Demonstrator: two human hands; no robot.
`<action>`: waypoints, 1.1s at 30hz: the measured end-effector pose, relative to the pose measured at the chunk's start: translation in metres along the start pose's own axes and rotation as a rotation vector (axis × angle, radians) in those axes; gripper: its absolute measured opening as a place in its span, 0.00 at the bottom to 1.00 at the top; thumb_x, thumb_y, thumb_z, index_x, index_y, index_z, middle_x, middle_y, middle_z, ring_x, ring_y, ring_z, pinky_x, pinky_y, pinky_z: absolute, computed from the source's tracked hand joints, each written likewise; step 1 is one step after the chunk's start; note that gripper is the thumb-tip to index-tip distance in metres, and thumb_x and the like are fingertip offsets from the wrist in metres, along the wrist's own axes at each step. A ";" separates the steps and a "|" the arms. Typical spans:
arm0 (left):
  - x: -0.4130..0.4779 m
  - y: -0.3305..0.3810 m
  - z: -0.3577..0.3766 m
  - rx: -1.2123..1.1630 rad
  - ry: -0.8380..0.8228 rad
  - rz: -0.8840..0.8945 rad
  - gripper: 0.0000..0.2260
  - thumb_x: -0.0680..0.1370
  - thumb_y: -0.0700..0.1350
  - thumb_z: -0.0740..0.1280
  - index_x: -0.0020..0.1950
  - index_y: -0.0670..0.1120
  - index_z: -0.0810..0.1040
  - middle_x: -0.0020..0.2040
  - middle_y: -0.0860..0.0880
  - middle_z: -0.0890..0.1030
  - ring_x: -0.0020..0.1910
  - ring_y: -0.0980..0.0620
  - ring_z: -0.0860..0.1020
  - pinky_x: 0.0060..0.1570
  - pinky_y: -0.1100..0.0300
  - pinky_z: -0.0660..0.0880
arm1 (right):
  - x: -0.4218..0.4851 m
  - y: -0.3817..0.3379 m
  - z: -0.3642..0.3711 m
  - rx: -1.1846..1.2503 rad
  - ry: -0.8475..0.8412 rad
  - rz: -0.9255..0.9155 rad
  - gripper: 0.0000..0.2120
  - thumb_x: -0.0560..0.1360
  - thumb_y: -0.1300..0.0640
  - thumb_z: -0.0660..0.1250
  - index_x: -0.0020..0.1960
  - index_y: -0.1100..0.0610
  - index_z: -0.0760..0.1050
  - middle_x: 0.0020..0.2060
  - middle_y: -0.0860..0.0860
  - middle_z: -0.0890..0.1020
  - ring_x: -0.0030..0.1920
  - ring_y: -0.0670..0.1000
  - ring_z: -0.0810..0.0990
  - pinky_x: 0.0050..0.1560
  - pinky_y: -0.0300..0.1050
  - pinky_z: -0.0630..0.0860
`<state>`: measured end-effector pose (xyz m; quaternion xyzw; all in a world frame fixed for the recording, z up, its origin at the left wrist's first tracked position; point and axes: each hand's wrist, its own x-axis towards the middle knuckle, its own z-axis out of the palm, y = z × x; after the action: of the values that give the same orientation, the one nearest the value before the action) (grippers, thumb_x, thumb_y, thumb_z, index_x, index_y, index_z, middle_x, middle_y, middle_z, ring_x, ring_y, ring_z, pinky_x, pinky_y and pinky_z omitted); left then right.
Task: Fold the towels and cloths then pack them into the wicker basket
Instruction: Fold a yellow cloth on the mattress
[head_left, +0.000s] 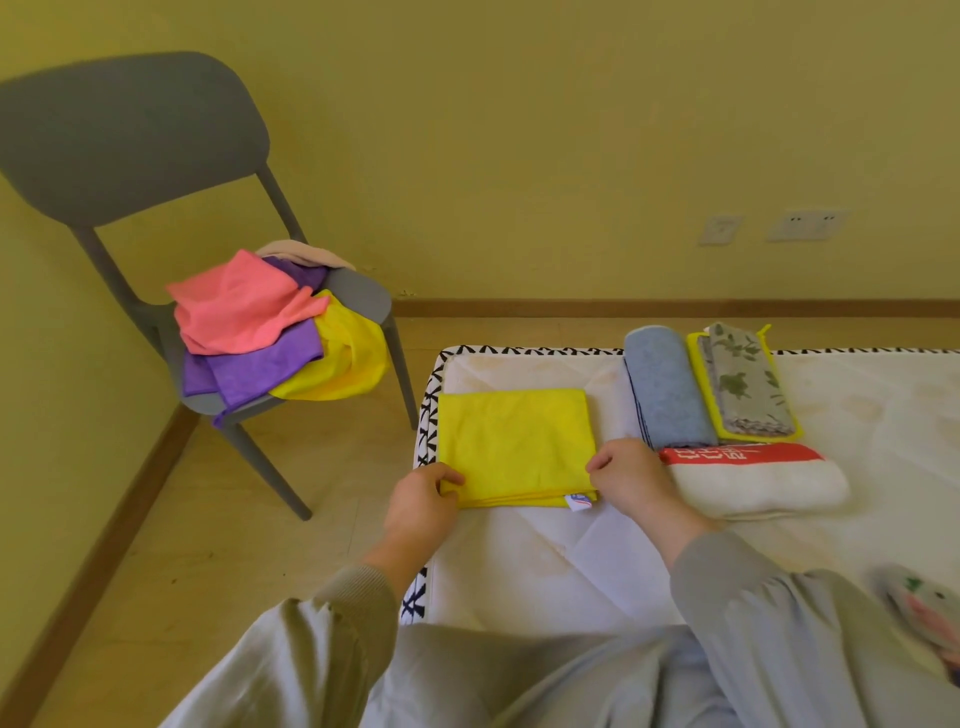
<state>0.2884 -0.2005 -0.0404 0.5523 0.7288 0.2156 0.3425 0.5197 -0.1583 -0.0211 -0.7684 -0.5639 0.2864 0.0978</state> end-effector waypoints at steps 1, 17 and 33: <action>-0.001 0.001 0.001 0.012 0.008 -0.005 0.12 0.78 0.36 0.60 0.53 0.48 0.79 0.40 0.51 0.71 0.30 0.57 0.68 0.22 0.71 0.61 | -0.001 -0.001 0.001 -0.085 -0.046 0.015 0.10 0.74 0.61 0.62 0.48 0.56 0.82 0.51 0.54 0.83 0.53 0.57 0.79 0.50 0.43 0.74; 0.031 0.006 0.033 0.770 -0.102 0.384 0.27 0.81 0.59 0.42 0.78 0.53 0.39 0.78 0.52 0.37 0.75 0.50 0.32 0.73 0.46 0.37 | 0.003 -0.018 0.043 -0.497 -0.140 -0.339 0.28 0.82 0.44 0.43 0.78 0.52 0.39 0.77 0.48 0.39 0.76 0.48 0.38 0.75 0.57 0.40; 0.073 0.020 0.046 0.679 -0.006 0.377 0.37 0.69 0.58 0.28 0.78 0.51 0.41 0.79 0.51 0.41 0.77 0.49 0.38 0.71 0.54 0.33 | 0.043 -0.017 0.065 -0.366 0.086 -0.351 0.39 0.68 0.39 0.27 0.78 0.46 0.44 0.77 0.44 0.44 0.77 0.46 0.41 0.74 0.57 0.41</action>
<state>0.3239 -0.1274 -0.0761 0.7592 0.6433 0.0198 0.0969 0.4790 -0.1238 -0.0801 -0.6752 -0.7264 0.1251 0.0292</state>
